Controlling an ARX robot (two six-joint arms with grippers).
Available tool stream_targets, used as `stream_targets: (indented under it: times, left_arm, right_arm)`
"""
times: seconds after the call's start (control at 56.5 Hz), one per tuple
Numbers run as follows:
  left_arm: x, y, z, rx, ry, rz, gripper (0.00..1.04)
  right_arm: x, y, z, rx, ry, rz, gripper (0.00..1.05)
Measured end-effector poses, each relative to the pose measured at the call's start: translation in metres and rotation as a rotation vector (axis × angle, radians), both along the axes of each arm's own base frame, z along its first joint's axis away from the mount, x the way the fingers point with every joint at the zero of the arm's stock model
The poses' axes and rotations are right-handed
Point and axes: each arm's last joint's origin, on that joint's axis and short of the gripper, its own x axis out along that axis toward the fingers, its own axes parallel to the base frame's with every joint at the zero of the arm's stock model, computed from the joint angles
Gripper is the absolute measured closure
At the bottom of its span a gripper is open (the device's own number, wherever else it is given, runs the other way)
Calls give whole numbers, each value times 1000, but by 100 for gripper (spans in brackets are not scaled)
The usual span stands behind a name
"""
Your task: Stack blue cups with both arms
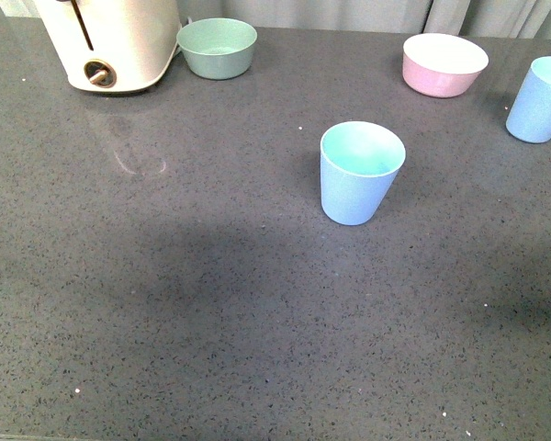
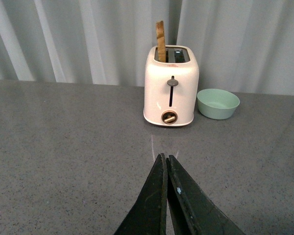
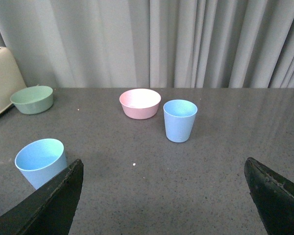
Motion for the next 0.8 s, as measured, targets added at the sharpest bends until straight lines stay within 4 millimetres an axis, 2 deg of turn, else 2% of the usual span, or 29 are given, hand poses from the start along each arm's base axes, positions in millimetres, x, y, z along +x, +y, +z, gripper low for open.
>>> stream_targets:
  times: [0.478, 0.797]
  left_arm:
    - [-21, 0, 6, 0, -20, 0, 103]
    - [-29, 0, 5, 0, -20, 0, 103]
  right_arm:
    - [0, 0, 0, 0, 0, 0, 9]
    - [0, 0, 0, 0, 0, 0, 9]
